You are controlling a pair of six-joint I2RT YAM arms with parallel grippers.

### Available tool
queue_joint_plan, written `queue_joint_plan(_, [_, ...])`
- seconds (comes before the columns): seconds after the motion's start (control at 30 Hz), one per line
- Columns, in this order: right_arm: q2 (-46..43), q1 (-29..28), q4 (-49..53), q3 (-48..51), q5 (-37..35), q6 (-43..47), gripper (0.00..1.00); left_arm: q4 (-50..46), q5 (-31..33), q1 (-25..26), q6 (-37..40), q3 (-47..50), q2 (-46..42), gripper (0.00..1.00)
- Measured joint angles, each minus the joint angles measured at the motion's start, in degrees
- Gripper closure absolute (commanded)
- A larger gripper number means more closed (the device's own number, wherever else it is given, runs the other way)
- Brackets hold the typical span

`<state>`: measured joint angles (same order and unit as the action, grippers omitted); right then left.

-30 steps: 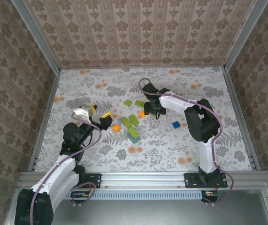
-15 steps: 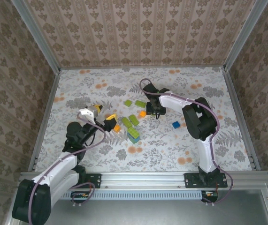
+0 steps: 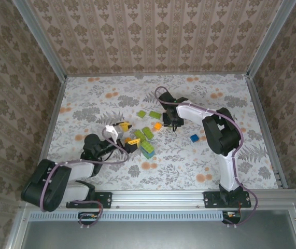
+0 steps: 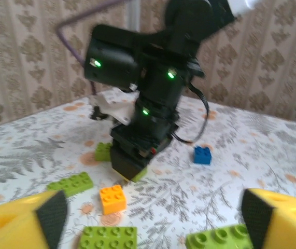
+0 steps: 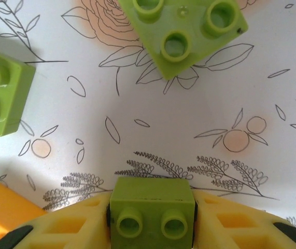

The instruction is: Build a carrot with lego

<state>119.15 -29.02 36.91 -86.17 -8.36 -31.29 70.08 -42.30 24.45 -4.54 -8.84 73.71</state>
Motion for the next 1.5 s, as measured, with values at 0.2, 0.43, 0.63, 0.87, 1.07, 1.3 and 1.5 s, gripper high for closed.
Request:
queue_joint_plan(0.2, [-3.1,0.0,1.9,0.6,-0.1,1.2,0.6,1.3,-4.6,2.9,3.0,0.6,2.5,0.17])
queue_joint_plan(0.43, [-4.5,0.0,2.1,2.5,0.0,2.0,0.6,2.5,-5.7,7.5,4.6,3.2,1.4,0.16])
queue_joint_plan(0.63, [-4.5,0.0,2.1,4.3,0.0,2.6,0.61,3.5,-4.3,9.4,6.3,3.2,8.0,0.07])
queue_joint_plan(0.87, [-4.6,0.0,2.1,4.8,0.0,3.0,0.62,3.9,-0.7,9.7,7.6,3.2,7.8,0.07])
queue_joint_plan(1.07, [-4.6,0.0,2.1,5.3,0.2,3.0,0.62,3.5,0.6,9.7,7.9,3.2,6.3,0.06])
queue_joint_plan(1.3, [-4.6,0.0,1.9,5.4,1.0,3.1,0.63,3.6,2.8,9.6,8.9,3.0,8.9,0.07])
queue_joint_plan(1.5, [-4.6,0.0,1.9,5.6,1.2,3.7,0.63,3.4,4.1,9.6,8.9,3.0,10.3,0.08])
